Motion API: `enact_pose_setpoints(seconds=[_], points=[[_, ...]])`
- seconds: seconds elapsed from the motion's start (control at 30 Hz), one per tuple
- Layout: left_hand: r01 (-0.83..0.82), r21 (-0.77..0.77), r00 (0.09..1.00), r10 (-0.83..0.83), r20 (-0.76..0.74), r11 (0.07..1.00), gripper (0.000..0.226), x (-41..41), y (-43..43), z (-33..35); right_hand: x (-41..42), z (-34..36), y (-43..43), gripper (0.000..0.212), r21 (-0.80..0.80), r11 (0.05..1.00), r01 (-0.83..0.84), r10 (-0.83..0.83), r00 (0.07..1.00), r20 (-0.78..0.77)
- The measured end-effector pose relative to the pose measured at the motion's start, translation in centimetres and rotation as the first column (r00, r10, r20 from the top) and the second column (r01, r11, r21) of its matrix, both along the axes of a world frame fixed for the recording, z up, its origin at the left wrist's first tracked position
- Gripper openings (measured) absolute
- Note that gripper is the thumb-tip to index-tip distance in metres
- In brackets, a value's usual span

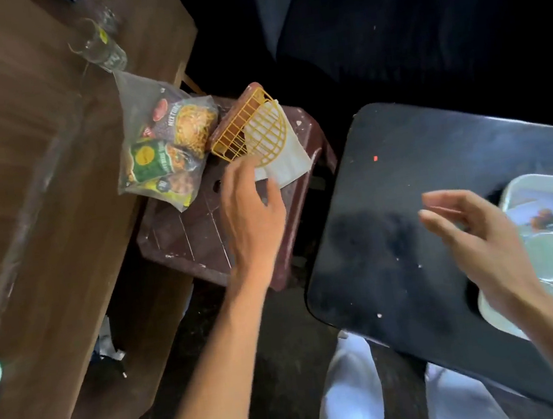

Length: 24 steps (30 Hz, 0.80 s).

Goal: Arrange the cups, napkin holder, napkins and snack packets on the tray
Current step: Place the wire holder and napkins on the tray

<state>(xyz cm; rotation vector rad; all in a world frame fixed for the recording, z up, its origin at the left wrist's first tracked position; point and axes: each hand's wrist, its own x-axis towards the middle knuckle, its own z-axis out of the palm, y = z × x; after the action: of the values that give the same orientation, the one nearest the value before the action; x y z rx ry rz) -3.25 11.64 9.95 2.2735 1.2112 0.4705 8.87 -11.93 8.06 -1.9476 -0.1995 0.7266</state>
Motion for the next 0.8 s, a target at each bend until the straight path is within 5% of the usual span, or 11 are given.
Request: enact_pose_setpoints(seconds=[0.2,0.37,0.8], points=[[0.246,0.154,0.924,-0.183,-0.337,0.957,0.085,3.5,8.1,-1.4,-3.1,-1.2,8.9,0.022,-0.016,1.000,-0.016,0.014,0.995,-0.099],[0.346,0.137,0.831,-0.235,-0.504,0.928,0.100,4.5,9.4,-3.4,-4.2,-1.6,12.0,0.024,-0.046,0.999,-0.014,0.007,0.990,-0.141],[0.193,0.116,0.964,-0.166,-0.209,0.974,0.090,3.8,11.5,-2.2,-4.9,-1.6,12.0,0.021,-0.100,0.995,0.010,-0.026,0.988,-0.155]])
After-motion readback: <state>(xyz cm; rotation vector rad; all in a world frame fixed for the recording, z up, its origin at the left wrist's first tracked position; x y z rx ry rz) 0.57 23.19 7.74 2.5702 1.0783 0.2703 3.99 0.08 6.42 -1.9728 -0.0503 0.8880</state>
